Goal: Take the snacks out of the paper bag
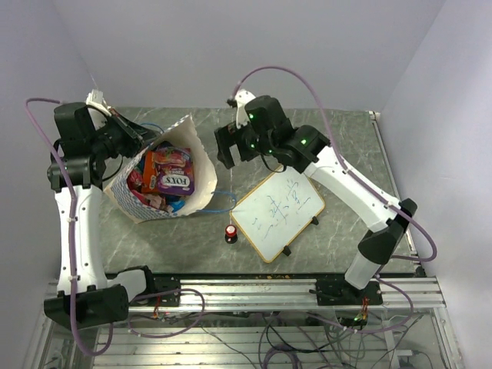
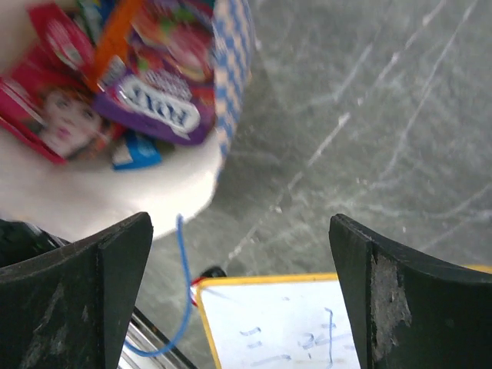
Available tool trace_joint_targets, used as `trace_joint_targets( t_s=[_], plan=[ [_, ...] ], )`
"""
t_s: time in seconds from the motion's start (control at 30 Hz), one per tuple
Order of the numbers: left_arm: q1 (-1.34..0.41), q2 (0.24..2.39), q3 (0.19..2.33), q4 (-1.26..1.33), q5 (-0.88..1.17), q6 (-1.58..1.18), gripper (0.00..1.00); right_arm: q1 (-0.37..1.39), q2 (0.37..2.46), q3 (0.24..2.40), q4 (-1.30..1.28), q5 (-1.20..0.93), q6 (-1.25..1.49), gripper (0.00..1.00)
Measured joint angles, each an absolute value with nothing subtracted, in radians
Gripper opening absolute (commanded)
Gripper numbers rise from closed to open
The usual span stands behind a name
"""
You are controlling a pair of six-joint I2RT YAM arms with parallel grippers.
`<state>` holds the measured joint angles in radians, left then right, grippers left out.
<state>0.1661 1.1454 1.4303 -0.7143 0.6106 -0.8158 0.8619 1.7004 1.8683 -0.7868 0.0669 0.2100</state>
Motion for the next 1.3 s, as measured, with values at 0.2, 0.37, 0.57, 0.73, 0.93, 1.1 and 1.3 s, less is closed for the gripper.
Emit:
trace_joint_targets(
  t_s=[0.2, 0.37, 0.57, 0.73, 0.93, 1.1, 1.3],
  plan=[
    [0.166, 1.093, 1.372, -0.731, 0.605, -0.9, 0.07, 0.919, 1.742, 1.991, -0.693, 0.052, 0.271, 0.8],
    [0.166, 1.075, 1.371, -0.739, 0.592, -0.941, 0.07, 0.991, 1.824, 1.912, -0.512, -0.009, 0.363, 0.56],
    [0.166, 1.065, 1.366, -0.738, 0.585, -0.974, 0.07, 1.006, 1.988, 1.875, -0.367, -0.04, 0.445, 0.52],
    [0.166, 1.099, 1.394, -0.757, 0.585, -0.973, 0.07, 1.017, 2.13, 1.917, -0.316, -0.022, 0.495, 0.52],
    [0.166, 1.137, 1.449, -0.799, 0.587, -0.949, 0.07, 1.057, 2.248, 2.001, -0.302, 0.076, 0.5, 0.79],
    [0.166, 1.156, 1.473, -0.812, 0.59, -0.928, 0.07, 1.078, 2.305, 2.084, -0.327, 0.168, 0.495, 0.92],
    [0.166, 1.163, 1.481, -0.822, 0.594, -0.911, 0.07, 1.075, 2.349, 2.136, -0.356, 0.229, 0.492, 0.85]
  ],
)
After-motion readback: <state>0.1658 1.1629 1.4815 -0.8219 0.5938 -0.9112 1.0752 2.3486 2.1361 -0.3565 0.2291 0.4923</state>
